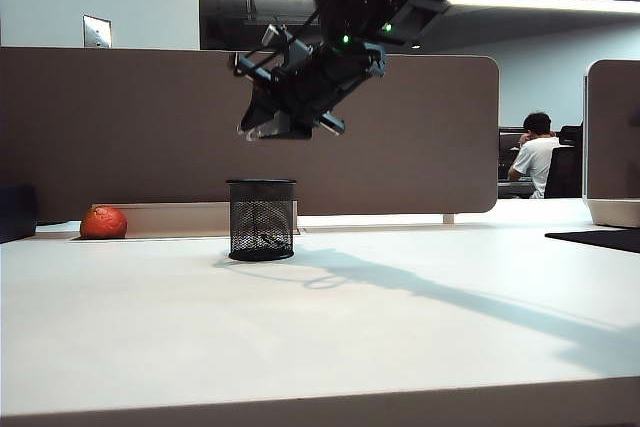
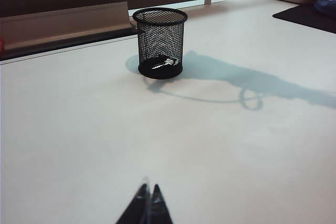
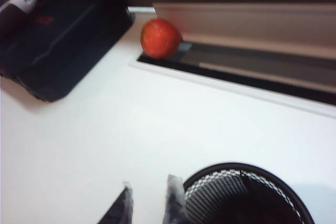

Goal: Pick up a bunch of keys from the table, then put them into the black basket.

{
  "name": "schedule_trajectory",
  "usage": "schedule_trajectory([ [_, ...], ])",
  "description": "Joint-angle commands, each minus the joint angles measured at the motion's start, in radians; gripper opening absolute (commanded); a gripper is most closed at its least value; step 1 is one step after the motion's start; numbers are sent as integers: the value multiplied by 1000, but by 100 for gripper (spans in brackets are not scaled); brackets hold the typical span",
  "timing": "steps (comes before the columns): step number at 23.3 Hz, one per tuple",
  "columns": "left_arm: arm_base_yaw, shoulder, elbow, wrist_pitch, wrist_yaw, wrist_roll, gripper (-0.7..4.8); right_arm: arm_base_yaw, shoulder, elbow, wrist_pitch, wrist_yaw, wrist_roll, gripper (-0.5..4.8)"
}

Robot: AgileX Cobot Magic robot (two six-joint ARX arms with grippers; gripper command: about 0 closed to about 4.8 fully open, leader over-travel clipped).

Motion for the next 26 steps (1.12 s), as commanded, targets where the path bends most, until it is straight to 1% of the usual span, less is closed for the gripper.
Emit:
schedule_trajectory([
  [1, 0, 1, 2, -1, 5, -3, -6, 0, -37, 8, 4, -5, 4, 22],
  [3, 0, 1, 2, -1, 5, -3, -6, -1, -54, 8, -3, -5, 4, -7],
  [5, 0, 1, 2, -1, 5, -3, -6, -5, -88, 8, -14, -5, -7, -6],
  [7, 0, 1, 2, -1, 5, -3, -6, -8, -116, 8, -32, 3, -67, -6],
  [8, 0, 1, 2, -1, 5, -3, -6, -15, -146, 8, -58, 10, -134, -6],
  [9, 0, 1, 2, -1, 5, -3, -6, -21, -172, 8, -82, 31, -171, -6],
  [10, 0, 1, 2, -1, 5, -3, -6, -29, -191, 8, -99, 48, -186, -6],
  [14, 0, 1, 2, -1, 5, -3, -6, -53, -250, 8, -154, 114, -221, -6],
  [19, 0, 1, 2, -1, 5, -3, -6, -95, -327, 8, -210, 209, -293, -6],
  [23, 0, 1, 2, -1, 5, -3, -6, -143, -380, 8, -233, 208, -304, -6],
  [26, 0, 1, 2, -1, 5, -3, -6, -210, -445, 8, -301, 208, -304, -6],
])
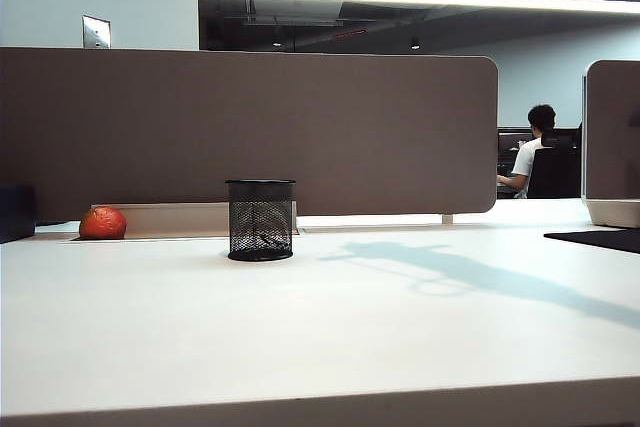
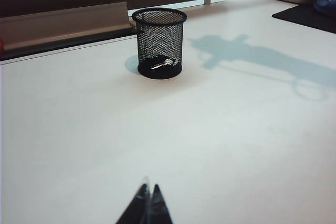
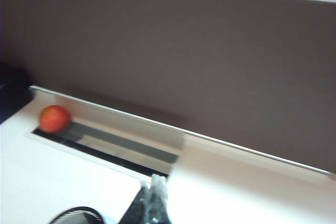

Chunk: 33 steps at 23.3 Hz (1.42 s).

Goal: Pick up a bunch of keys from the table, then put them into the black basket.

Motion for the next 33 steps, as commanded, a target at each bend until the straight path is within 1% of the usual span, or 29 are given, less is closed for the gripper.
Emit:
schedule_trajectory([
  [1, 0, 0, 2, -1, 4, -3, -6, -50, -55, 5, -68, 8, -9, -6],
  [3, 0, 0, 2, -1, 4, -3, -5, -77, -80, 5, -102, 8, -18, -6],
  [8, 0, 0, 2, -1, 0, -3, -6, -194, -177, 3, -209, 8, -39, -6],
  [11, 0, 0, 2, -1, 0, -3, -6, -237, -224, -10, -217, 8, -39, -6],
  [12, 0, 0, 2, -1, -6, -3, -6, -266, -259, -23, -217, 8, -39, -6],
  [14, 0, 0, 2, -2, -36, -3, -6, -307, -309, -51, -218, 6, -39, -6],
  [17, 0, 0, 2, -2, -112, -3, -6, -372, -386, -111, -248, 5, -39, -6],
  [19, 0, 0, 2, -2, -180, -3, -6, -418, -462, -198, -244, 5, -39, -6],
  [21, 0, 0, 2, -2, -211, -3, -6, -447, -508, -254, -244, 5, -39, -6],
  [24, 0, 0, 2, -2, -282, -3, -6, -485, -618, -394, -222, 5, -39, -6],
  [27, 0, 0, 2, -2, -319, -3, -6, -507, -751, -555, -175, 5, -38, -6],
  [29, 0, 0, 2, -3, -336, -3, -6, -507, -809, -624, -154, 4, -38, -6],
  [33, 0, 0, 2, -3, -341, -3, -6, -507, -986, -851, -90, 5, -34, -6],
])
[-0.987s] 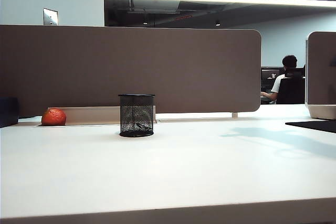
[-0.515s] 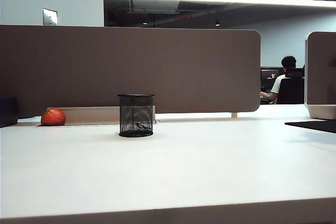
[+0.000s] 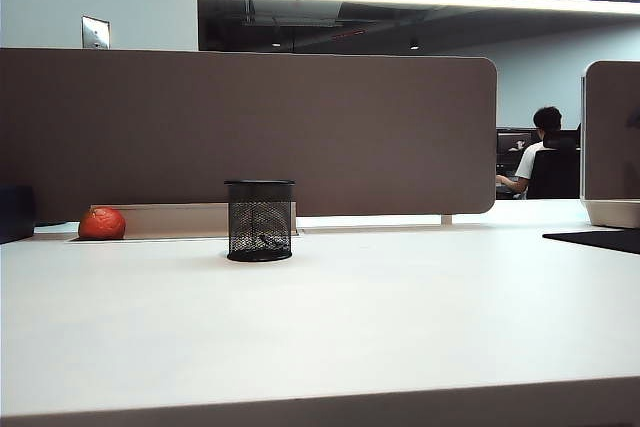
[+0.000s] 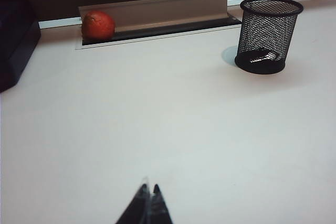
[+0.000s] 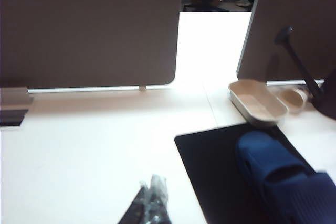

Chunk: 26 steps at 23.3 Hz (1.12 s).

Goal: Pick up a bunch of keys from the table, then put them into the black basket.

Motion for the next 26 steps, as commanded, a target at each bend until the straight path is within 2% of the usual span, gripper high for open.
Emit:
schedule_trajectory([
  [1, 0, 1, 2, 6, -3, -3, -6, 0, -118, -152, 71, 3, 2, -6],
  [6, 0, 1, 2, 6, -18, -3, -6, 0, -333, -435, 177, 11, 2, -6],
  [11, 0, 1, 2, 6, -18, -3, -6, 0, -513, -646, 186, 77, 6, -6],
  [13, 0, 1, 2, 6, -18, -3, -6, 0, -590, -739, 229, 74, 23, -6],
  [14, 0, 1, 2, 7, -17, -3, -6, 1, -643, -801, 270, 38, 41, -6],
  [17, 0, 1, 2, 7, -14, -3, -6, 1, -742, -897, 305, -25, 44, -6],
  [26, 0, 1, 1, 43, -14, -3, -6, 1, -904, -1018, 300, -21, 58, -6],
])
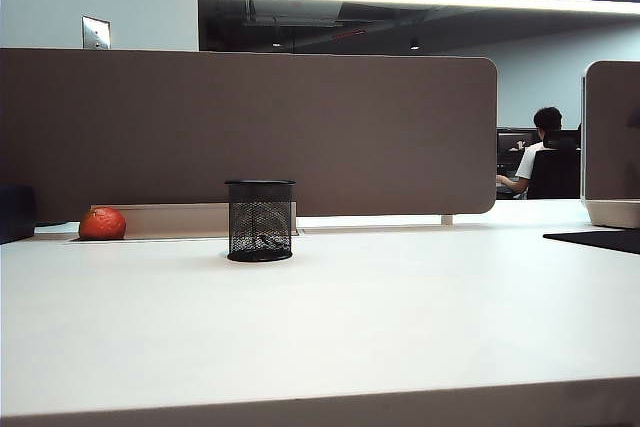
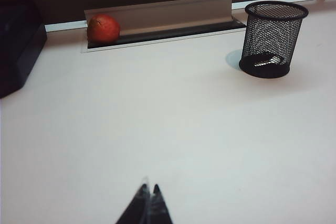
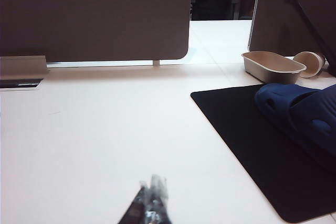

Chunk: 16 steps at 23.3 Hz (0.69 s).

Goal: Pick up a bunch of keys from the table, then put them into the black basket.

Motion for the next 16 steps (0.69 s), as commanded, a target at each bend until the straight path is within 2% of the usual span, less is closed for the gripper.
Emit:
schedule_trajectory([
  [1, 0, 0, 1, 33, 0, -3, -6, 1, -34, -38, 13, 2, 5, -6],
  [8, 0, 0, 1, 108, 0, -3, -6, 1, -36, -122, 75, 3, 3, -6],
  [12, 0, 0, 1, 121, 0, -2, -5, 1, -36, -163, 165, 6, 3, -6],
  [16, 0, 0, 1, 120, 0, 5, -6, 1, -36, -163, 168, 5, -30, -6],
])
